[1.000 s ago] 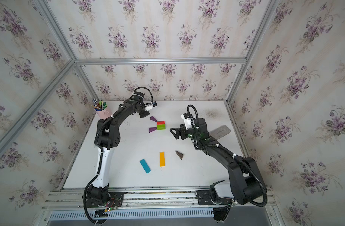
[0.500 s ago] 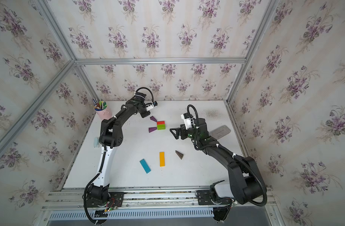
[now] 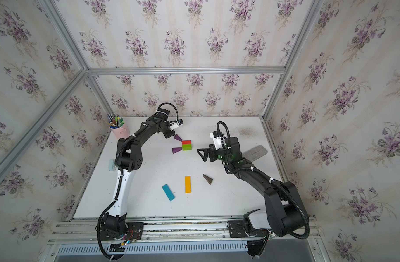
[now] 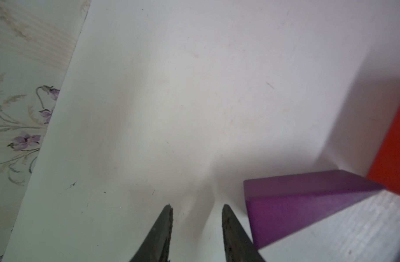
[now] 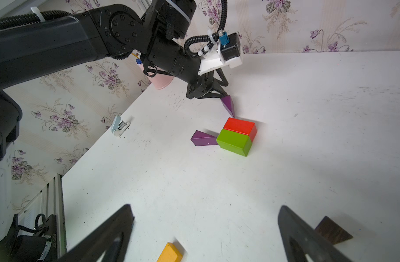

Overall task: Assemble a small pinwheel with building blocks
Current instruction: Assemble the building block at the center of the board.

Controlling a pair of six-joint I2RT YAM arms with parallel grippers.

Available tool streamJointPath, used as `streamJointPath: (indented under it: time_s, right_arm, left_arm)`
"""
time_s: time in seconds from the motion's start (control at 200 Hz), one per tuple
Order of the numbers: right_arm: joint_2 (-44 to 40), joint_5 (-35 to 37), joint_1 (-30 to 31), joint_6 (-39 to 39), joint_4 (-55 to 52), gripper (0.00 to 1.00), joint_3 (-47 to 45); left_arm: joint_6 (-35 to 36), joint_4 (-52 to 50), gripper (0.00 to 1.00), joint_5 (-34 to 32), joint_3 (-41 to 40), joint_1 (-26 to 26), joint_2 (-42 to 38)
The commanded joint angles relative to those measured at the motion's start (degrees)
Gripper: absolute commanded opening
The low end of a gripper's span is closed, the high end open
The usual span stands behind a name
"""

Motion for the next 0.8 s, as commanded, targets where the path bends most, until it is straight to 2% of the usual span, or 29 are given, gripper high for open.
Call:
streamJointPath:
  time_s: [0.0, 0.794]
  right_arm:
    - [-0.1, 0.2, -0.1, -0.3, 0.6, 1.0, 0.3]
    - [0.1, 0.1, 0.0, -0.4, 0.6, 1.0, 0.2]
  left_arm:
    - [0.1, 0.1, 0.38, 1.5, 0.6, -0.1, -0.6]
    - [0.2, 0.1, 0.38, 4.0, 0.0, -0.6, -1.1]
